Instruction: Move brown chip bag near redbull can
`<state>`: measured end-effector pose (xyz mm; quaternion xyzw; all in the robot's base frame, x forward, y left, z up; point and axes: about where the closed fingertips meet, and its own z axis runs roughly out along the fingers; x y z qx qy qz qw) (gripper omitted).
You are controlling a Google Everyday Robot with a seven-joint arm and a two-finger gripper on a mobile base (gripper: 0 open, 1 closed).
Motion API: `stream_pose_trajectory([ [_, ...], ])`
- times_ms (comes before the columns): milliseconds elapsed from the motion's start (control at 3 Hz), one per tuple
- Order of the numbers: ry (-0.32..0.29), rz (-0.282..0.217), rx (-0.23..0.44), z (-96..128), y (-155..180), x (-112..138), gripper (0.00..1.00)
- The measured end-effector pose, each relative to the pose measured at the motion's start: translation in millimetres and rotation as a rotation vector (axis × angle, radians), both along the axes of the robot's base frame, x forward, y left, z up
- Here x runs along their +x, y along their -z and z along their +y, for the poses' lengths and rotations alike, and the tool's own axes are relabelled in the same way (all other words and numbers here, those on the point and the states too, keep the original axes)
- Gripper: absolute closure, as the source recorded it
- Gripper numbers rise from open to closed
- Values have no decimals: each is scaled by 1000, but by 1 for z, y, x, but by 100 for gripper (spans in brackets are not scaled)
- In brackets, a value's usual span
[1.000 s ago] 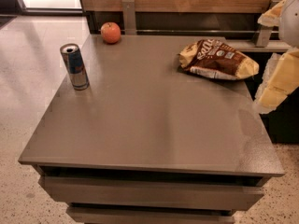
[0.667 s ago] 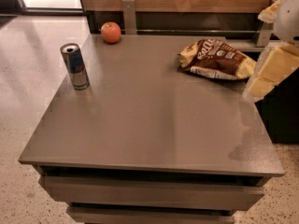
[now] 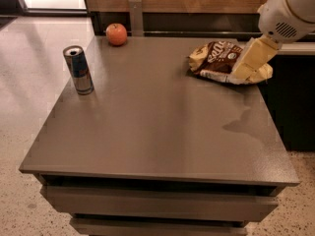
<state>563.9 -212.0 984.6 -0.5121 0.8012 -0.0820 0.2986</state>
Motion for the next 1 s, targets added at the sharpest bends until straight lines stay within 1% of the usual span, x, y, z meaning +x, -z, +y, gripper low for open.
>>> stream_pose_trajectory([
  [333,47,15,4,-6,24,33,0],
  [667,88,42,1,-17,48,52,0],
  [1000,125,83,-4,-31,72,64,0],
])
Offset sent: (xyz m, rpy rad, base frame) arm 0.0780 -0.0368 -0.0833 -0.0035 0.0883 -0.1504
